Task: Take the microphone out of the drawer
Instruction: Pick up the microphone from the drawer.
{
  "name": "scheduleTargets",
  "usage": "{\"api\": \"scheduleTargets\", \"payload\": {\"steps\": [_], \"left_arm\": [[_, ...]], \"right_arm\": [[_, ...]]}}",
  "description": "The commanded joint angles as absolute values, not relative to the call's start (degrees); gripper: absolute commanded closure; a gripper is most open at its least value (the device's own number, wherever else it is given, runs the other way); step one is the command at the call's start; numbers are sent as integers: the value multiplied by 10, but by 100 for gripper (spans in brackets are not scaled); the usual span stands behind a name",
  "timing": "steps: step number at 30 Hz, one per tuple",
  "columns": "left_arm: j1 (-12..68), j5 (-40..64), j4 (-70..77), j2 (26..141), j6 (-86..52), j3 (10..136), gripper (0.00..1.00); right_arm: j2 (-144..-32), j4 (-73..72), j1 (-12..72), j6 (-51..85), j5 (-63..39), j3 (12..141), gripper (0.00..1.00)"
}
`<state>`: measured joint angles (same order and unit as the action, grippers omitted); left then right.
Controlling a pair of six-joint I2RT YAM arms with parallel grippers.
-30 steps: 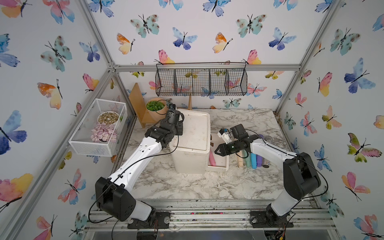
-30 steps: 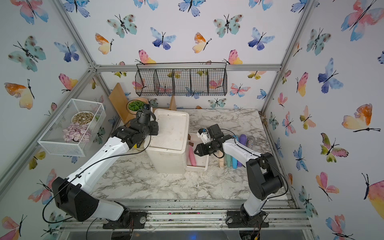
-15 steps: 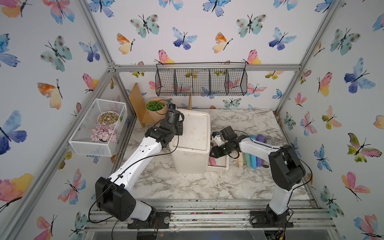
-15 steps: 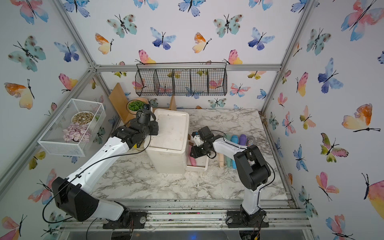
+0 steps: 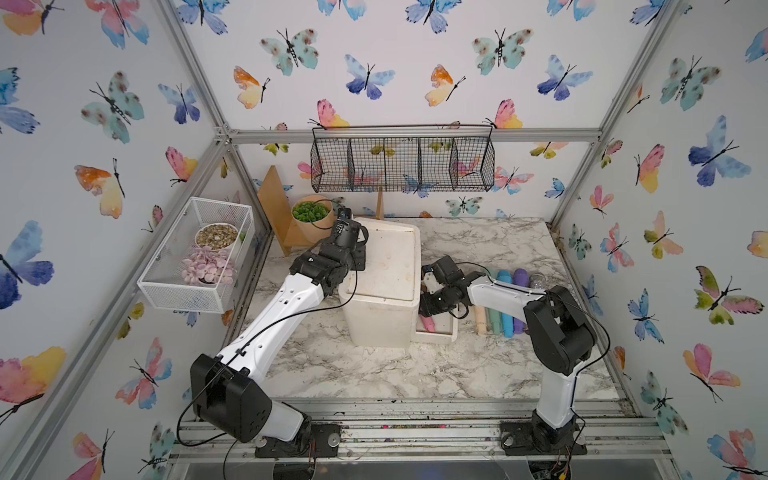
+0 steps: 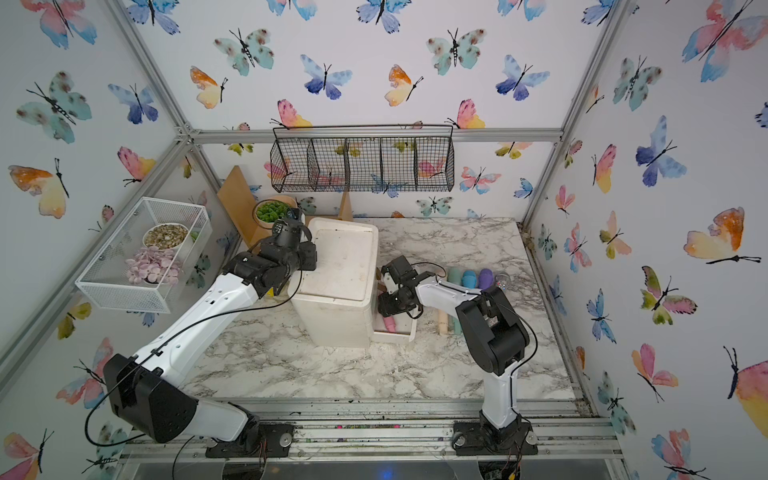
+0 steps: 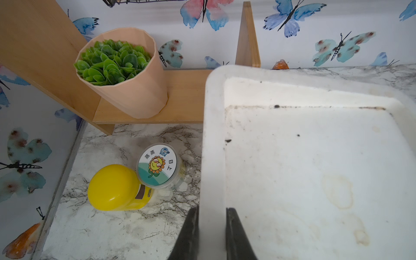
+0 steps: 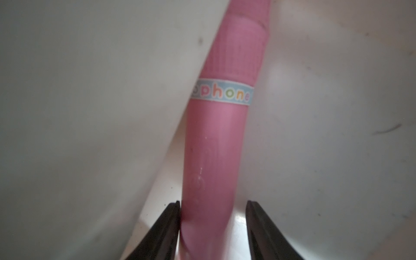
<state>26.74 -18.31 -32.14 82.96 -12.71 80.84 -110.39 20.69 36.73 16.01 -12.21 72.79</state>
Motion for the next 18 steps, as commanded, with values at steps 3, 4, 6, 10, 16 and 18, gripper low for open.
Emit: {"api": "scheduleTargets", "payload": {"steps": [3, 4, 6, 10, 16, 18], "left_arm": [[273, -192, -326, 853, -123, 785, 100], [273, -192, -327, 853, -123, 785, 100], [273, -192, -326, 852, -122, 783, 100], [273, -195, -327, 848, -121, 781, 100], [273, -198, -326, 845, -121, 778, 100], [273, -196, -326, 844, -121, 776, 100]], "right_arm": [[-1108, 181, 384, 212, -67, 717, 48], [-1108, 179, 385, 217, -64, 714, 48], [-1110, 174, 387, 222, -62, 710, 49], [-1115, 182, 388, 228, -51, 711, 53], [-1107, 182, 389, 250, -37, 705, 58], [-1099, 178, 388, 263, -38, 701, 61]]}}
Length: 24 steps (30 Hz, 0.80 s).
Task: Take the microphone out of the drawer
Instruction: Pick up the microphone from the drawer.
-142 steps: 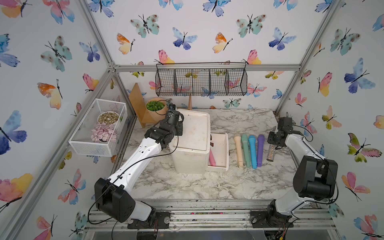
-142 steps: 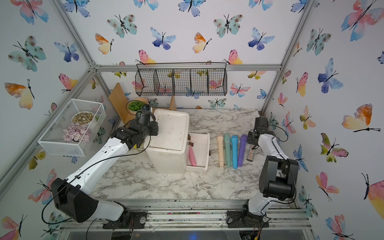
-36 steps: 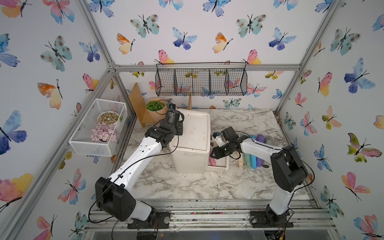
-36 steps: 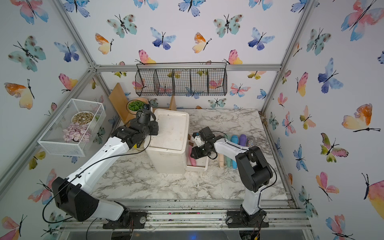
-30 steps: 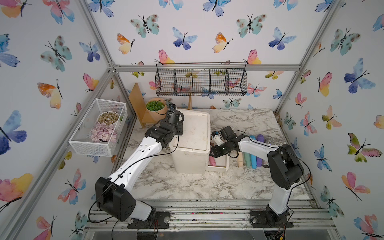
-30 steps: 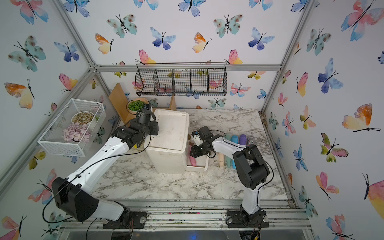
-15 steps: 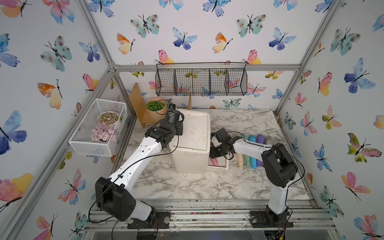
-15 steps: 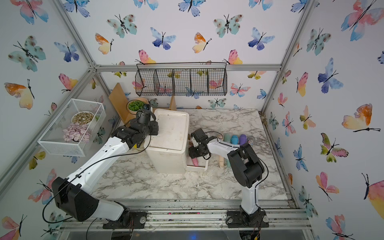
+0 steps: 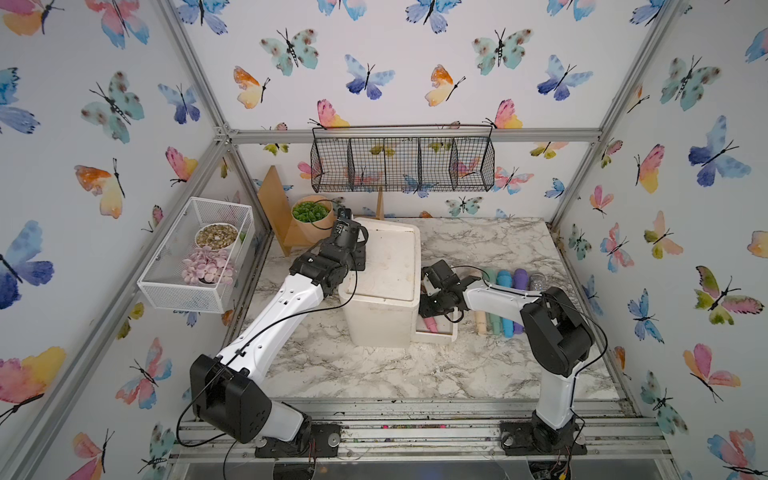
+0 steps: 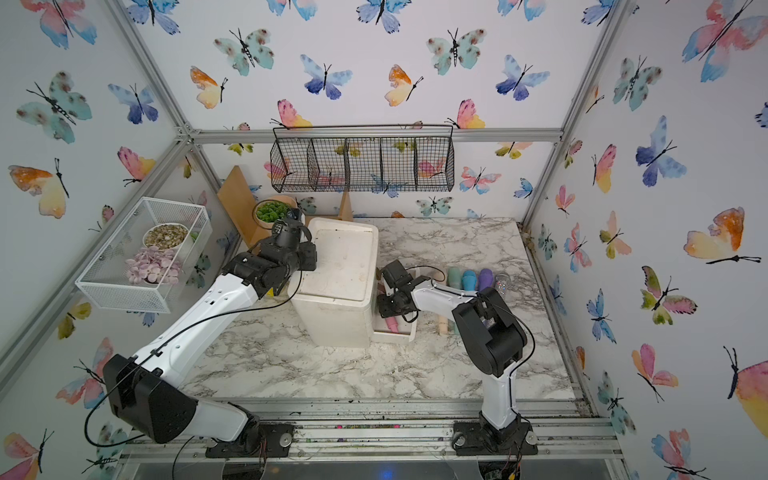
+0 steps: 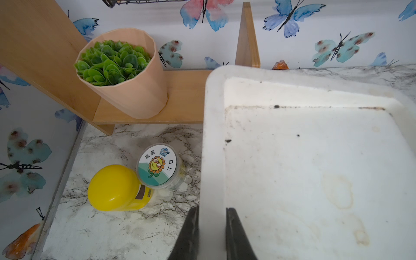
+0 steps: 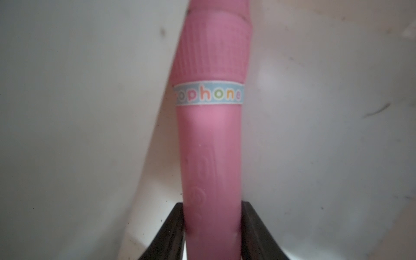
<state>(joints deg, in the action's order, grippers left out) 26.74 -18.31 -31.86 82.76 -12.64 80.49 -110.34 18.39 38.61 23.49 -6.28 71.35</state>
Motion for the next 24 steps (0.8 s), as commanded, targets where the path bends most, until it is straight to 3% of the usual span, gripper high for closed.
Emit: {"api": "scheduleTargets", "payload": {"steps": [1, 24], "left_arm": [[272, -197, -326, 843, -121, 776, 100], [272, -196, -319, 837, -120, 768, 100]], "right_arm": [[-1096, 177, 389, 268, -39, 701, 62], [-1041, 205, 389, 326, 15, 713, 78]]}}
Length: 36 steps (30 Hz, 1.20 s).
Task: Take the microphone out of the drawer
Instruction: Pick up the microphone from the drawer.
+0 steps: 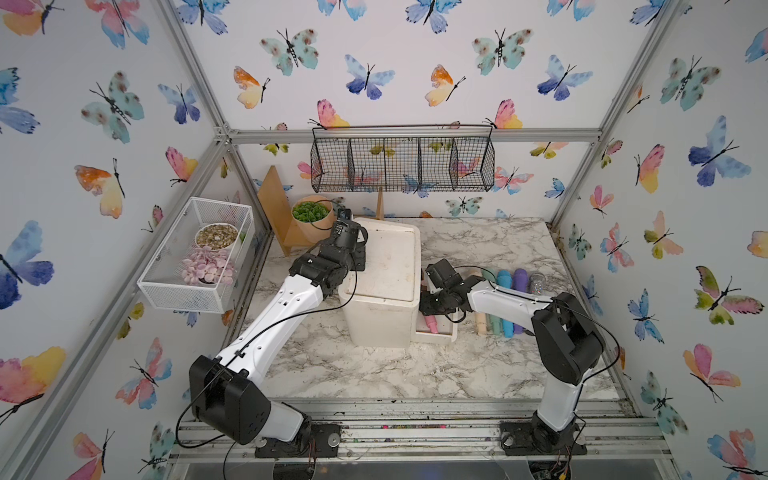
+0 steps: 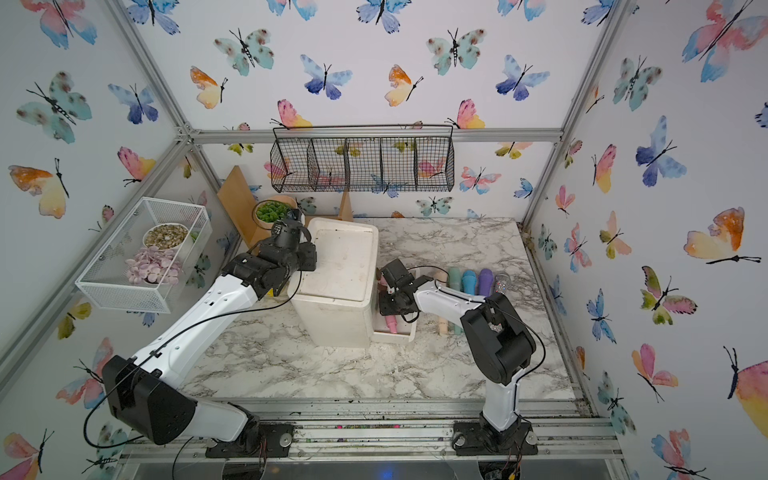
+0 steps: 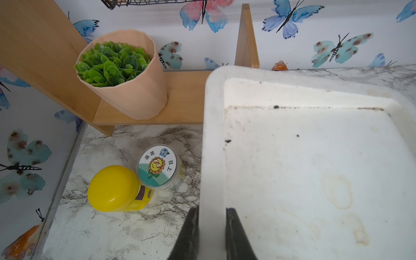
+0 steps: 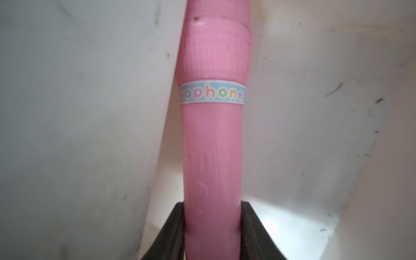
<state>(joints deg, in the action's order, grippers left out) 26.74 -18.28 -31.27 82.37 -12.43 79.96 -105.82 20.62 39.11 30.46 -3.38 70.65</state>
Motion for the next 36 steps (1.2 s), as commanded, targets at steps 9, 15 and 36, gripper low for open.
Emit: {"api": "scheduleTargets", "payload": {"steps": [9, 15, 36], "left_arm": [[272, -202, -317, 837, -114, 767, 100], [272, -200, -316, 841, -114, 768, 100], [272, -198, -321, 841, -118, 774, 100]], "right_arm": [[-1018, 216, 388, 319, 21, 722, 81], [-994, 226, 388, 311, 25, 722, 82], [-904, 248, 388, 288, 120, 706, 84]]}}
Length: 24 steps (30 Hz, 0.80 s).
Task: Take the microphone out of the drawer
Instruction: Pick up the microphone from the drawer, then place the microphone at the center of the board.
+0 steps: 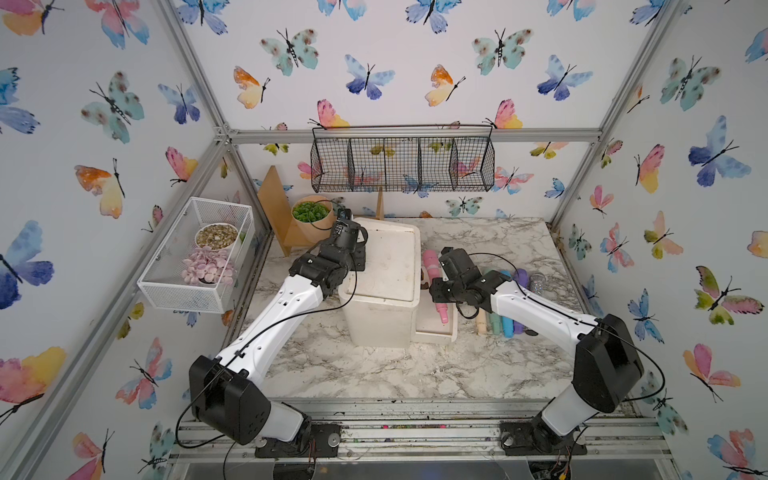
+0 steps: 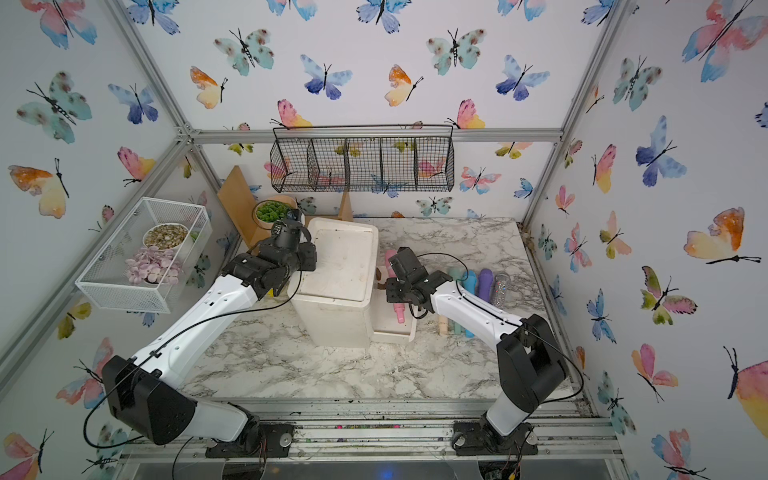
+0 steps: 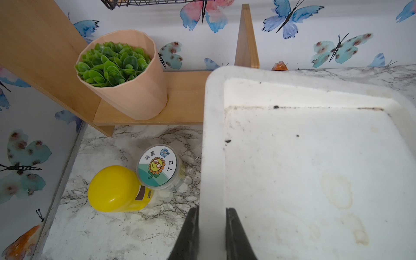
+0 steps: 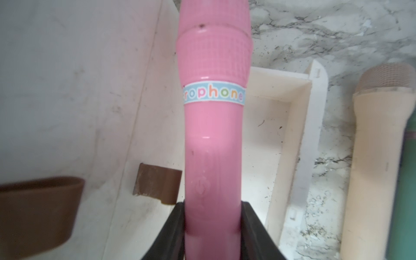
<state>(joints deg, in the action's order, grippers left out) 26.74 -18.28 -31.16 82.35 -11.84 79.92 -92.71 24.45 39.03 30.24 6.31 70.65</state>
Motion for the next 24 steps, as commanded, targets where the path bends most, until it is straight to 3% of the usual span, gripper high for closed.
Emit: {"api": "scheduleTargets", "payload": {"steps": [1, 10, 24], "left_arm": [[272, -198, -321, 841, -118, 773, 100], [272, -196, -324, 842, -120, 776, 100], [272, -199, -326, 840, -120, 776, 100]], "right_arm": [[-901, 253, 388, 284, 130, 707, 84], [-887, 300, 357, 236, 217, 715, 84], [-850, 286, 131, 135, 152, 653, 86]]}}
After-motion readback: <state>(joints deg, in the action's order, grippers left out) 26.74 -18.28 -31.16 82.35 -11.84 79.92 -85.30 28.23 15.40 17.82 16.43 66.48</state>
